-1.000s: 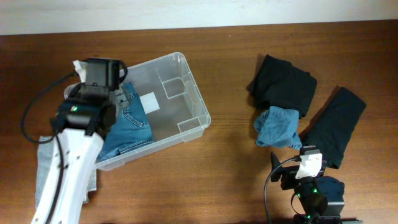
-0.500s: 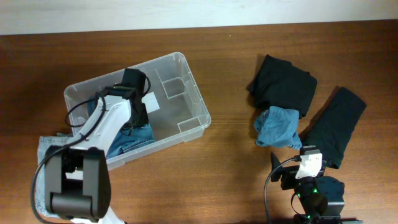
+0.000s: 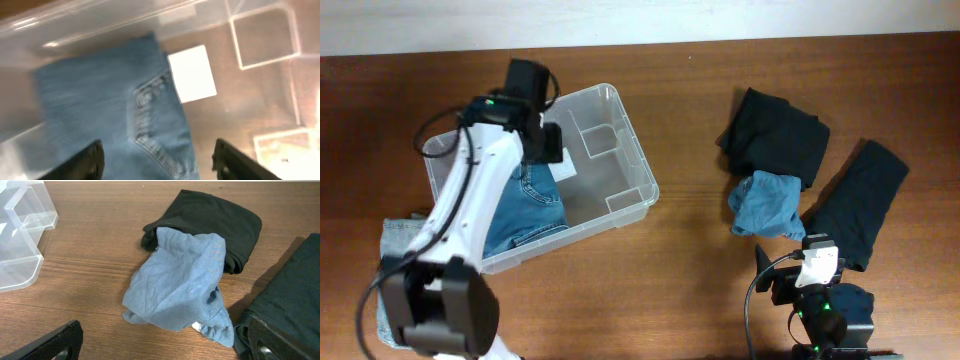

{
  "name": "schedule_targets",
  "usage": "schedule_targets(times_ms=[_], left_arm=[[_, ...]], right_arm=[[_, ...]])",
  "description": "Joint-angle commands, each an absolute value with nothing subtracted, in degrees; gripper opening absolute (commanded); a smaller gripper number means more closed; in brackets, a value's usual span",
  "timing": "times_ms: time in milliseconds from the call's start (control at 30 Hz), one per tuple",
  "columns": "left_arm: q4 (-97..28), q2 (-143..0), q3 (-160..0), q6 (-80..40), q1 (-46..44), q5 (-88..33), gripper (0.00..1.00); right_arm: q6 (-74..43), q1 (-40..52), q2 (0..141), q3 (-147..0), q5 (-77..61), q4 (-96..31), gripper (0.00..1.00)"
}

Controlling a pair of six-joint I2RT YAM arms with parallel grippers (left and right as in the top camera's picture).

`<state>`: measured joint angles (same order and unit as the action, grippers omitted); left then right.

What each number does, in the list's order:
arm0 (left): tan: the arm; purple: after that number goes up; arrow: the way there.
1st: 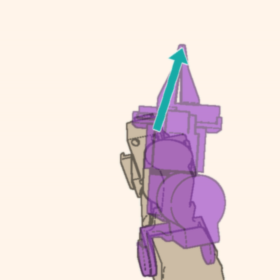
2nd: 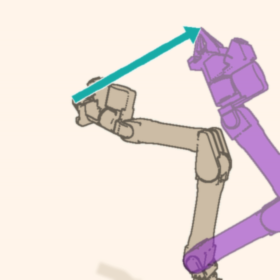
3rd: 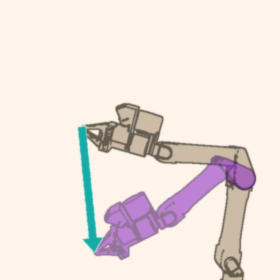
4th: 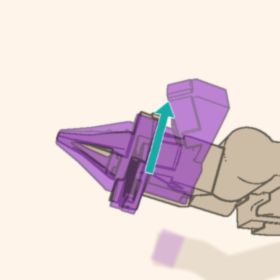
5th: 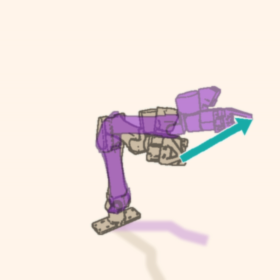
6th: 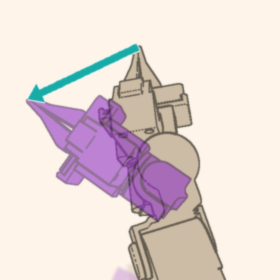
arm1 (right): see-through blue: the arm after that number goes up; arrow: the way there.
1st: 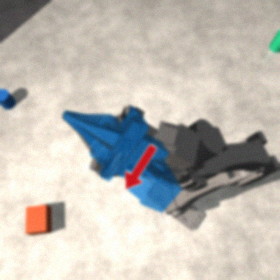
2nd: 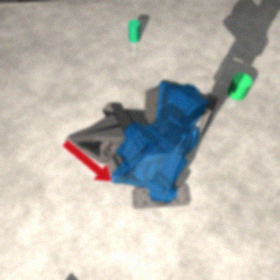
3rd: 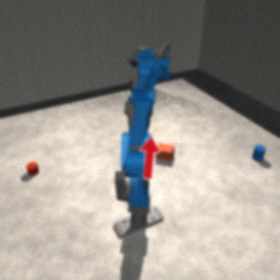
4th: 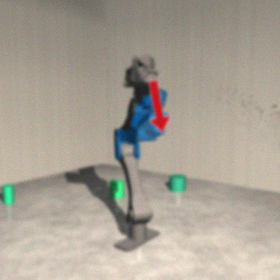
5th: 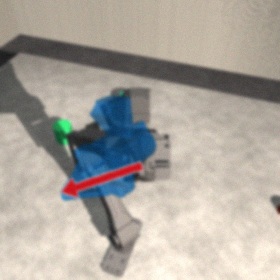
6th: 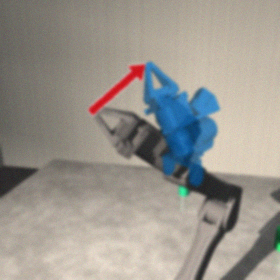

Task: Pack container
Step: 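Release the jeans and flatten them inside the bin with the left gripper, then move the left gripper back toward the light-grey jeans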

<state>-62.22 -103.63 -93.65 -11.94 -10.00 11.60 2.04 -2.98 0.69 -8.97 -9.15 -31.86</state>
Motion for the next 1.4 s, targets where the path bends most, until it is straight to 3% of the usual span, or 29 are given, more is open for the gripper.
schedule_targets(times_ms=[0, 200, 400, 467, 567, 600, 867, 1100, 1333, 1367], left_arm=[[-66.17, -100.79, -97.12, -18.61, -5.45, 19.33, 0.72], [-70.78, -100.66, -96.95, -22.85, 10.13, 16.03, 0.8], [-64.45, -103.94, -93.17, -10.57, 22.2, -1.28, 0.8], [-62.7, -106.19, -92.07, -4.49, 22.85, -7.64, 0.7], [-62.04, -109.14, -92.07, -4.38, 22.81, -7.75, 0.57], [-61.52, -110.15, -92.07, -4.38, 22.68, -7.77, 0.45], [-56.51, -113.36, -92.07, 4.51, 21.06, -12.53, 0.01], [-44.51, -113.36, -92.07, 15.55, 12.86, -12.43, 0.0], [-41.65, -113.34, -92.23, 9.32, 11.51, -9.65, 0.01], [-42.11, -113.23, -92.42, 7.75, 11.51, -9.63, 0.05]], right_arm=[[2.35, -3.36, 0.4, -8.58, -9.47, -31.9, 0.98], [2.37, -3.36, 0.4, -8.58, -9.47, -31.9, 0.98], [2.37, -3.36, 0.4, -8.58, -9.47, -31.9, 0.98], [2.35, -3.36, 0.4, -8.58, -9.47, -31.9, 0.98], [2.37, -3.36, 0.4, -8.58, -9.47, -31.9, 0.98], [2.35, -3.36, 0.4, -8.58, -9.47, -31.9, 0.98], [2.35, -3.36, 0.4, -8.58, -9.47, -31.9, 0.98], [2.35, -3.36, 0.4, -8.58, -9.47, -31.9, 0.99], [2.35, -3.36, 0.4, -8.58, -9.47, -31.9, 0.98], [2.35, -3.36, 0.4, -8.58, -9.47, -31.9, 0.99]])
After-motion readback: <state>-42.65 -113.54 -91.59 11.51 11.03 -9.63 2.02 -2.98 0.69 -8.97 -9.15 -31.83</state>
